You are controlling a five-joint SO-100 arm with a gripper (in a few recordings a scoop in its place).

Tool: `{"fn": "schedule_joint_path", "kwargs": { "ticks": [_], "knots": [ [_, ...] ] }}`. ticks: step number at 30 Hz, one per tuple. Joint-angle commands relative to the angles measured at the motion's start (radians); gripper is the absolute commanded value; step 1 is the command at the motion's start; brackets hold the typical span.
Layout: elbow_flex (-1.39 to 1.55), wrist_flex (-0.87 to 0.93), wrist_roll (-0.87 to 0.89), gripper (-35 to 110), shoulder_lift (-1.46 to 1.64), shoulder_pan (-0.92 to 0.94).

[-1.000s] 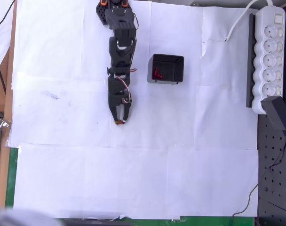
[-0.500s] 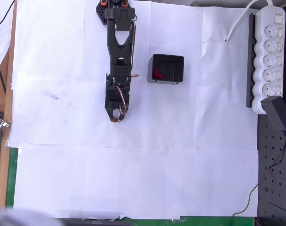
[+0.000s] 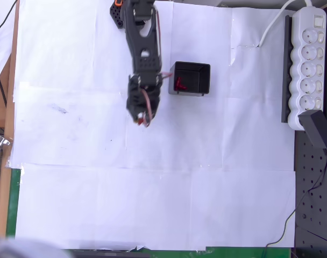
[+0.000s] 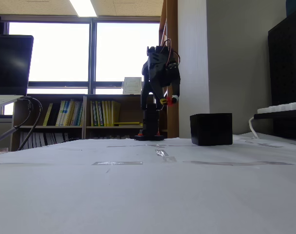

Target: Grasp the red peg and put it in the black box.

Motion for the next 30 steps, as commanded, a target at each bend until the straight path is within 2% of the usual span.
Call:
{"fn": "schedule_joint_path", "kwargs": {
  "ticks": [1,9,14,23,30],
  "knots": [
    [0.095,0.147,-0.014,0,-0.16,-0.063],
    [0.078,0.304,0.008,0,-0.253,-0.245],
    [0.02,0.341,0.046,0,-0.284,-0.357],
    [-0.044,0.302,0.104,0,-0.218,-0.499],
    [-0.06,0.19,0.172,0,-0.11,-0.571]
  ]
}}
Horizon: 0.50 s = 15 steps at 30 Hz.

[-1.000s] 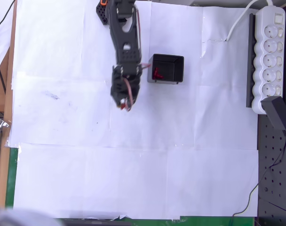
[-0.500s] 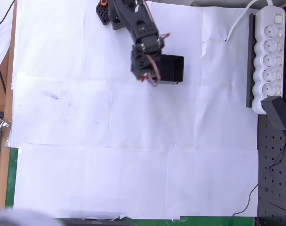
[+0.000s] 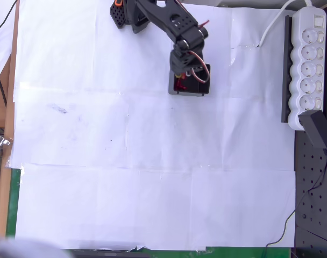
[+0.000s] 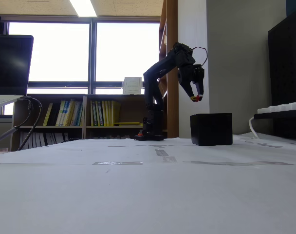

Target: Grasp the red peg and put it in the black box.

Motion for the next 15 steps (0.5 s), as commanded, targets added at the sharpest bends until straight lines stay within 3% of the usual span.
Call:
{"fn": "schedule_joint_path", "kwargs": {
  "ticks": [1,5,9,15],
  "knots": [
    [-0.008,-0.063,-0.003,0,0.008,-0.043],
    [-0.034,-0.112,-0.005,5,0.011,-0.048],
    [-0.037,-0.084,-0.107,38,0.006,-0.046],
    [-0.034,-0.176,-0.117,38,-0.026,-0.028]
  ]
}}
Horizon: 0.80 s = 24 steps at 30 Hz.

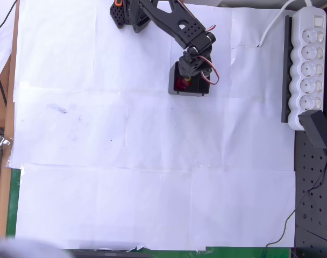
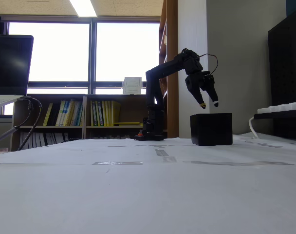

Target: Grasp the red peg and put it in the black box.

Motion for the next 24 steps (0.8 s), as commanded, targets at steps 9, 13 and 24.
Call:
{"fn": "schedule_joint_path", "kwargs": {
  "ticks": [9,13,24],
  "knots": [
    [0.046,0.06,-0.035,38,-0.114,0.041],
    [0.061,0.104,-0.052,21,-0.202,0.084],
    [-0.426,-0.161,-0.181,0,-0.669,0.278]
  ]
}}
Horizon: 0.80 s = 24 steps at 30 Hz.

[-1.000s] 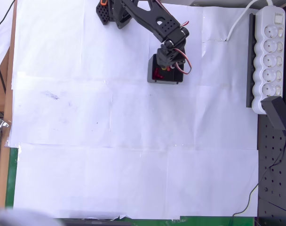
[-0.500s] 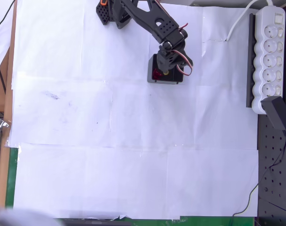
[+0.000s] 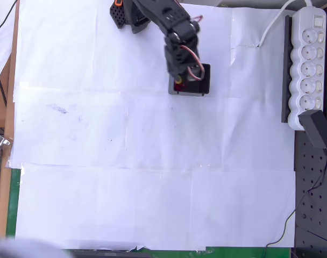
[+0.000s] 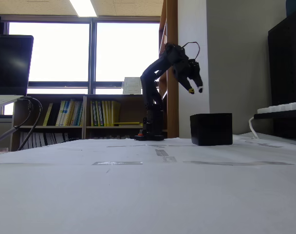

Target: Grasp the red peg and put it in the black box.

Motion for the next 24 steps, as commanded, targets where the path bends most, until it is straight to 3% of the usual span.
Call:
{"fn": "schedule_joint_path", "kwargs": {
  "ticks": [1,14,20,24],
  "knots": [
    [-0.167,-0.112,-0.06,0,-0.221,0.072],
    [-0.813,-0.224,-0.235,0,-0.696,0.345],
    [-0.974,0.029,-0.212,0,-0.994,0.348],
    [-1.086,0.054,-0.198,0,-1.109,0.364]
  ]
}}
